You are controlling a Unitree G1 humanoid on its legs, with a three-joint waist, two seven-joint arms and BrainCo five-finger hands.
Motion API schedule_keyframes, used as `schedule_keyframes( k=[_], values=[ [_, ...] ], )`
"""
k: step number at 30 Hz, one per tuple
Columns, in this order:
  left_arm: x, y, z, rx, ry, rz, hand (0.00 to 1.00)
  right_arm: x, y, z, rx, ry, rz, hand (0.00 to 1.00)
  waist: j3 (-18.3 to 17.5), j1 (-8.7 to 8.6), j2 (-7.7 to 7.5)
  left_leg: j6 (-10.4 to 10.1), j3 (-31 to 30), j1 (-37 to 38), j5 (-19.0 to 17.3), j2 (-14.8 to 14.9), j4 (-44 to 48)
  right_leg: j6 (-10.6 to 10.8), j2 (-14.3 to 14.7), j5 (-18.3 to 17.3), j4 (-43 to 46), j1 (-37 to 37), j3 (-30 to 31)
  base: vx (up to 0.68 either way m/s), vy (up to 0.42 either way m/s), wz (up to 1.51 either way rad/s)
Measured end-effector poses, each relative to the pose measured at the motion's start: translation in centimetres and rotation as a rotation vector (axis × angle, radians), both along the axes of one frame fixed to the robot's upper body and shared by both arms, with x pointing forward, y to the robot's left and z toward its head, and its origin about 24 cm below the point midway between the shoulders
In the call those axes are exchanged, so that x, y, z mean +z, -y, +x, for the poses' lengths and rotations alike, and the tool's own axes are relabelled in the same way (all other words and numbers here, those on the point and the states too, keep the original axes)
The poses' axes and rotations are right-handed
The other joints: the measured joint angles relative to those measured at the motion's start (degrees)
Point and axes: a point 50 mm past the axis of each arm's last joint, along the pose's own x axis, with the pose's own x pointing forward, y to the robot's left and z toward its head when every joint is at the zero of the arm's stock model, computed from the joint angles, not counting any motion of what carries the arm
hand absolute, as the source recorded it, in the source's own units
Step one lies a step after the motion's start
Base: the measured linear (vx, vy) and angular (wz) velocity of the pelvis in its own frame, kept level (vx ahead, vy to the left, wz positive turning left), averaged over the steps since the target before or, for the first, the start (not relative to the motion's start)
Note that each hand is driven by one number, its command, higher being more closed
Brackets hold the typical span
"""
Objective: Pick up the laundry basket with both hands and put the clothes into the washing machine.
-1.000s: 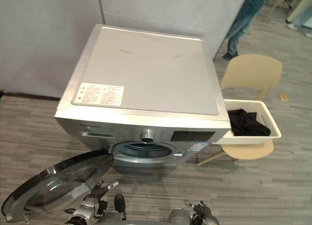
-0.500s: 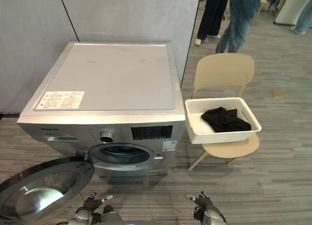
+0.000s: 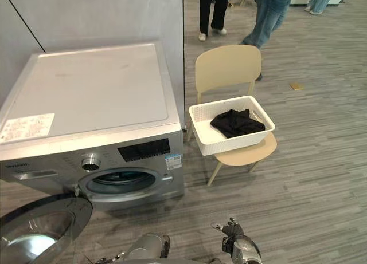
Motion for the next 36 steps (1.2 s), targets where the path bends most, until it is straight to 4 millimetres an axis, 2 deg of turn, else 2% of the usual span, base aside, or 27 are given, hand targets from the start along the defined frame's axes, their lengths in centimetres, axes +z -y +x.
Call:
schedule_keyframes(
  k=[2,3,4,5,7,8,9,11,13,14,15,16,17,18,19,20,21,23,24,26,27,29,30,31,32,33,36],
  values=[
    [0.2,-0.1,0.7,-0.028,0.021,0.006,0.0,-0.2,-0.6,-0.6,0.01,-0.007,0.021,0.0,-1.01,0.26,-0.96,0.07,-0.17,3.97,-0.49,-1.75,-5.33,1.41,-2.02,-4.04,11.85,-4.18,1.2,0.05,-0.026,-0.39],
    [0.3,-0.3,1.1,-0.068,0.033,0.019,0.0,-0.3,-1.0,-0.8,0.029,-0.012,0.032,0.0,-1.0,-0.41,-1.59,0.1,0.46,5.79,-0.47,-1.9,-7.07,4.77,-2.3,-4.31,27.19,-11.71,1.93,0.04,-0.053,-0.34],
    [0.5,-0.4,1.6,-0.108,0.041,0.031,0.0,-0.4,-1.3,-1.0,0.044,-0.019,0.033,0.0,-0.87,-1.48,-2.2,0.34,0.44,6.67,-0.32,-1.9,-7.07,8.47,-2.48,-1.95,36.7,-16.14,2.93,0.1,-0.065,-0.11],
    [0.7,-0.6,2.2,-0.159,0.053,0.047,0.0,-0.6,-1.4,-1.7,0.047,-0.03,0.033,0.0,-0.7,-2.22,-3.03,0.41,-0.06,7.85,-0.27,-2.04,-6.96,8.97,-2.54,1.61,43.52,-19.24,3.4,0.16,-0.085,0.26],
    [1.2,-1.0,4.0,-0.255,0.087,0.083,0.0,-0.7,-0.6,-2.1,0.041,-0.045,0.015,0.0,-0.95,-4.6,-4.06,0.44,-2.65,9.68,0.07,-2.06,-7.05,8.1,-3.99,7.03,50.66,-21.3,1.5,0.24,-0.134,0.49],
    [1.4,-1.0,4.9,-0.276,0.107,0.088,0.0,-0.8,-0.3,-2.5,0.023,-0.059,0.012,0.0,-0.91,-4.79,-4.04,0.38,-3.36,10.27,0.2,-1.43,-7.11,8.29,-4.4,8.24,51.91,-21.5,0.59,0.25,-0.179,0.7],
    [1.9,-0.4,7.2,-0.342,0.158,0.101,0.0,-1.1,0.7,-3.9,-0.037,-0.098,0.003,0.0,-1.01,-4.49,-4.06,-0.18,-4.97,10.51,0.63,-0.95,-7.91,2.82,-7.52,4.13,52.94,-22.61,-1.9,0.21,-0.153,0.57],
    [2.4,1.2,9.3,-0.383,0.212,0.084,0.0,-1.0,2.0,-4.1,-0.118,-0.094,-0.011,0.0,-1.16,-4.74,-2.99,-0.93,-7.46,10.5,1.1,-0.58,-9.64,-2.43,-12.26,-0.28,47.25,-24.24,-1.42,0.22,-0.195,0.48],
    [2.5,3.1,10.4,-0.404,0.251,0.044,0.0,-0.9,2.6,-4.6,-0.164,-0.091,-0.017,0.0,-1.63,-5.98,-1.65,-1.28,-10.19,10.52,1.16,0.77,-10.13,-2.78,-13.38,-0.24,35.18,-22.82,5.19,0.22,-0.315,0.64],
    [2.6,3.9,10.5,-0.413,0.266,0.028,0.0,-1.0,2.7,-4.8,-0.196,-0.092,-0.009,0.0,-1.86,-6.79,-1.72,-3.09,-11.57,11.31,0.62,2.03,-10.11,-1.87,-13.38,0.89,26.86,-20.56,9.86,0.16,-0.295,0.69],
    [2.5,4.0,10.5,-0.419,0.268,0.027,0.0,-1.0,2.8,-5.0,-0.219,-0.095,-0.005,0.0,-1.96,-6.99,-1.3,-4.25,-11.83,11.65,-0.06,2.95,-10.05,-1.82,-13.31,2.26,23.58,-19.71,10.85,0.25,-0.569,0.55],
    [2.4,4.3,10.1,-0.431,0.261,0.025,0.0,-1.2,2.4,-5.4,-0.244,-0.108,0.009,0.0,-3.2,-7.37,-1.95,-6.63,-12.75,12.17,-1.47,4.86,-9.96,0.98,-13.41,7.29,18.88,-18.57,10.0,0.2,-0.606,0.38],
    [2.1,3.5,9.2,-0.41,0.239,0.036,0.0,-1.4,2.1,-5.8,-0.256,-0.128,0.02,0.0,-4.06,-7.6,-1.88,-8.53,-13.85,12.21,-2.54,7.05,-9.27,9.33,-12.64,3.14,18.53,-17.64,6.02,0.22,-0.724,0.19],
    [1.9,3.7,8.6,-0.395,0.224,0.023,0.0,-1.4,2.2,-5.9,-0.265,-0.137,0.022,0.0,-4.46,-7.47,-1.18,-8.67,-14.09,11.9,-2.62,8.66,-8.44,9.14,-11.45,0.2,18.62,-17.05,3.88,0.15,-0.611,-0.07],
    [1.4,4.2,7.6,-0.356,0.196,-0.005,0.0,-1.4,2.6,-5.6,-0.288,-0.135,0.025,0.0,-4.32,-7.11,0.62,-9.6,-14.82,10.67,-2.0,11.4,-5.43,8.81,-8.88,-3.28,19.03,-16.62,1.66,0.12,-0.542,-0.04],
    [1.1,4.6,6.7,-0.314,0.175,-0.03,0.0,-1.3,3.1,-5.4,-0.32,-0.132,0.02,0.0,-4.61,-7.58,1.84,-10.0,-16.73,7.89,1.15,12.95,-0.8,6.88,-6.39,-4.55,20.37,-16.34,-0.04,0.12,-0.521,0.15],
    [1.1,4.5,6.7,-0.293,0.178,-0.034,0.0,-1.2,3.7,-5.7,-0.322,-0.139,0.005,0.0,-4.58,-7.52,1.86,-9.16,-17.24,6.44,3.71,13.06,1.74,6.09,-5.94,-5.01,20.34,-15.57,-0.98,0.12,-0.491,0.5],
    [1.1,3.6,6.6,-0.215,0.19,-0.035,0.0,-1.4,4.2,-6.7,-0.322,-0.177,-0.01,0.0,-3.84,-7.56,1.86,-4.6,-15.5,-1.57,18.39,13.97,14.07,2.93,-3.9,-5.38,16.84,-9.89,-5.45,0.09,-0.469,0.63],
    [1.1,3.3,6.5,-0.197,0.19,-0.033,0.0,-1.4,4.2,-6.8,-0.316,-0.181,-0.015,0.0,-3.61,-7.48,1.81,-2.91,-13.35,-3.63,21.74,15.1,16.69,2.15,-3.45,-5.24,15.37,-8.3,-6.14,0.03,-0.393,0.59],
    [1.3,2.7,6.8,-0.179,0.207,-0.029,0.0,-1.3,4.9,-6.9,-0.315,-0.18,-0.032,0.0,-3.48,-7.39,1.41,0.87,-1.68,-9.03,20.35,16.77,24.71,0.06,-2.92,-4.06,10.45,-3.85,-10.26,0.02,-0.337,0.58],
    [1.4,2.8,7.0,-0.187,0.217,-0.031,0.0,-1.1,5.5,-6.8,-0.323,-0.171,-0.047,0.0,-3.39,-7.26,1.4,-0.49,5.72,-10.06,16.47,16.51,26.19,-0.21,-2.59,-2.78,7.31,-1.73,-12.19,0.06,-0.252,0.7],
    [1.4,2.9,7.0,-0.195,0.213,-0.038,0.0,-1.0,5.6,-6.6,-0.328,-0.166,-0.047,0.0,-3.31,-7.29,1.45,-2.9,14.55,-9.63,11.3,12.25,21.7,-0.52,-1.73,-1.61,3.23,1.06,-15.95,0.09,-0.141,0.89],
    [1.3,3.2,6.9,-0.222,0.207,-0.047,0.0,-1.0,5.6,-6.4,-0.329,-0.161,-0.043,0.0,-3.28,-7.41,1.5,-3.6,17.38,-7.4,9.46,7.83,12.76,-0.55,-1.39,-1.58,2.13,1.97,-18.43,0.15,-0.098,1.07],
    [1.2,3.1,6.8,-0.233,0.197,-0.047,0.0,-1.0,5.5,-6.1,-0.333,-0.151,-0.039,0.0,-3.34,-7.4,1.22,-0.63,20.45,-4.5,7.41,6.86,5.44,-0.51,-0.97,-1.61,1.89,2.42,-19.95,0.16,-0.068,1.06],
    [1.2,3.1,6.8,-0.234,0.188,-0.049,0.0,-0.9,5.2,-5.3,-0.334,-0.131,-0.028,0.0,-3.22,-7.34,1.39,1.54,22.19,-2.05,6.63,6.01,-0.22,-0.5,-0.56,-1.6,1.79,1.82,-20.89,0.14,-0.053,0.79],
    [1.4,2.7,7.3,-0.224,0.206,-0.042,0.0,-0.7,4.6,-4.0,-0.336,-0.103,-0.004,0.0,-2.01,-6.99,0.33,3.07,22.67,-1.0,6.3,5.01,-4.33,-0.5,-0.44,-1.59,1.54,1.81,-21.37,0.09,-0.042,0.54],
    [1.5,2.3,7.7,-0.226,0.206,-0.033,0.0,-0.4,3.9,-2.3,-0.337,-0.059,0.023,0.0,-1.54,-6.26,-0.97,3.23,20.52,2.22,9.38,1.62,-11.07,-0.56,-2.01,-1.41,3.95,2.12,-22.67,0.05,-0.029,0.43]
  ],
)
